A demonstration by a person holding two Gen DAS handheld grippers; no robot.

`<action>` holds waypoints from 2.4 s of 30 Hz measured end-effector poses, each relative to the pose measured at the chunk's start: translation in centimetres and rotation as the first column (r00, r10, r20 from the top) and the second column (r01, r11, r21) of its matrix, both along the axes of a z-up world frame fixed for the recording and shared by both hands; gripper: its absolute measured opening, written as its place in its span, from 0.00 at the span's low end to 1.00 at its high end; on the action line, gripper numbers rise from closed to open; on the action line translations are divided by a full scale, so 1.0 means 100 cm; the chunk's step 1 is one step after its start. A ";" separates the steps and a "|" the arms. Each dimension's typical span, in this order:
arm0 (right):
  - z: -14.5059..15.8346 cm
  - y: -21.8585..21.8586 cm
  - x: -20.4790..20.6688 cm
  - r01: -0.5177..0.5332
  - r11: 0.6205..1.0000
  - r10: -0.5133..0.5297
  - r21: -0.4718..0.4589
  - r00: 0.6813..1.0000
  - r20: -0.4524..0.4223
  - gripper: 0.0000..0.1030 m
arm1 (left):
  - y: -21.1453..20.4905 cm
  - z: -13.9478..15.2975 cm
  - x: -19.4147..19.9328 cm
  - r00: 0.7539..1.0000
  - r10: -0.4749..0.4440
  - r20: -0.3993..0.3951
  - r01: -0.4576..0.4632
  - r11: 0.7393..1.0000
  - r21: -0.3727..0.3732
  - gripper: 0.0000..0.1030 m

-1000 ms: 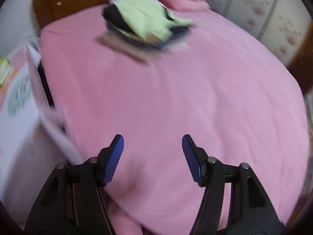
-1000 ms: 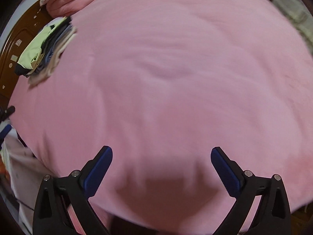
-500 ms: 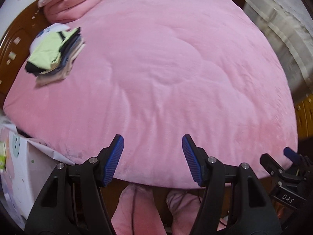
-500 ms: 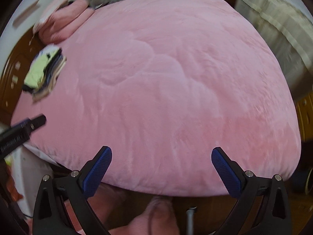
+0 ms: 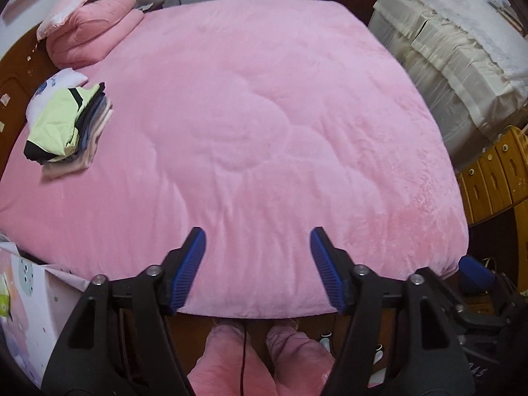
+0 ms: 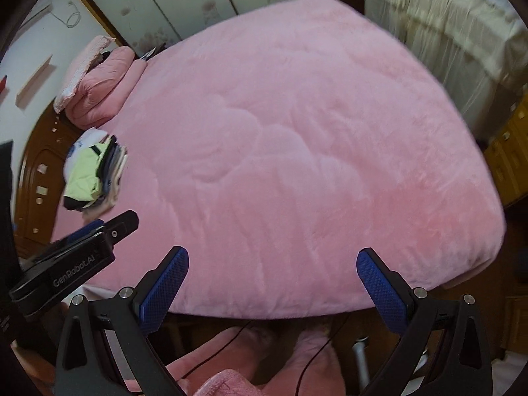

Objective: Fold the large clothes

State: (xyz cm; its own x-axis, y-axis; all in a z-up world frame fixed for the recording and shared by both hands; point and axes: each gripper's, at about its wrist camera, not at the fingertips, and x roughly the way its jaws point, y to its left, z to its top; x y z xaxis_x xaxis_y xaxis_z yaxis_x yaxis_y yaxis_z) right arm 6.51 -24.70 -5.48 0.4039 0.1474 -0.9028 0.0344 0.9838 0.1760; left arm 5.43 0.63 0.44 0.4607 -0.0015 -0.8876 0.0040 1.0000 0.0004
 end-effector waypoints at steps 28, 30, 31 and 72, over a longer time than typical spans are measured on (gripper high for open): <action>0.068 0.082 -0.009 -0.152 0.978 0.167 -0.140 0.981 0.100 1.00 | 0.078 0.036 -0.036 0.990 0.114 0.084 -0.109 0.992 -0.062 1.00; 0.070 0.083 -0.015 -0.139 0.980 0.154 -0.140 0.982 0.108 1.00 | 0.077 0.034 -0.037 0.991 0.109 0.076 -0.104 0.993 -0.061 1.00; 0.071 0.083 -0.017 -0.131 0.981 0.147 -0.140 0.982 0.115 1.00 | 0.075 0.033 -0.037 0.992 0.105 0.072 -0.101 0.993 -0.059 1.00; 0.072 0.077 -0.026 -0.065 0.989 0.077 -0.134 0.994 0.082 1.00 | 0.059 0.024 -0.032 0.994 0.101 0.045 -0.101 0.995 0.004 1.00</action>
State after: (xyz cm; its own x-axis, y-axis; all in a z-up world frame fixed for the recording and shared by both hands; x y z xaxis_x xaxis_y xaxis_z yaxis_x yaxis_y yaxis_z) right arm 3.90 -17.03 1.75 0.4746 0.0611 -0.8781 -0.0462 0.9979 0.0444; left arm 2.26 6.49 2.85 0.4972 0.0527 -0.8660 -0.0970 0.9953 0.0049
